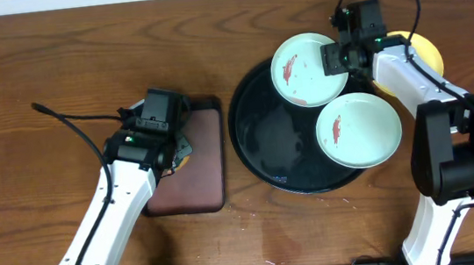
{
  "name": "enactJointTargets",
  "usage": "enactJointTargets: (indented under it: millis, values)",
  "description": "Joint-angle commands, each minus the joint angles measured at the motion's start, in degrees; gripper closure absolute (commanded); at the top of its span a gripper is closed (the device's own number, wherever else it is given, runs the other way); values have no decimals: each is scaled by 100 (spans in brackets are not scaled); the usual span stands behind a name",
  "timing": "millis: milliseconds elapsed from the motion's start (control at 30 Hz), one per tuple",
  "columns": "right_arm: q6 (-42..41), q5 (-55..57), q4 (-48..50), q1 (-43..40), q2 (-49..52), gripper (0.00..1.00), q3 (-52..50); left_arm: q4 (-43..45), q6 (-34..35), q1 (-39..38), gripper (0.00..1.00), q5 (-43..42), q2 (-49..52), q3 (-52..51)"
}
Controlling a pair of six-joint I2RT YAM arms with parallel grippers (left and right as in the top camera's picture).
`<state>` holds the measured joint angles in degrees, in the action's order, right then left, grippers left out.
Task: Clean dirty plates on tray and stack at the side
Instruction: 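Set the yellow plate down on the table right of the tray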
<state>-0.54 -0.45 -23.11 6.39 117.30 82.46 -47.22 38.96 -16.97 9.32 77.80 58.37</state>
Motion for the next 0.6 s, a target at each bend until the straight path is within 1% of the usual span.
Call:
enactJointTargets:
  millis: [0,33,133,233,333,400,567]
  values:
    - [85,358,22,15,101,34,79,68,7,31,92,28,46,-83]
    - [98,361,22,13,114,34,79,105,7,31,92,26,44,-83]
    - [302,358,17,7,170,41,79,144,7,31,92,26,44,-83]
    - [302,323,17,2,240,50,79,144,7,31,92,28,44,-83]
    - [302,157,15,4,264,55,79,146,7,31,92,28,44,-83]
    - [299,98,20,4,262,65,79,144,4,31,92,28,44,-83]
    - [299,-26,-7,4,262,84,79,149,4,31,92,28,44,-83]
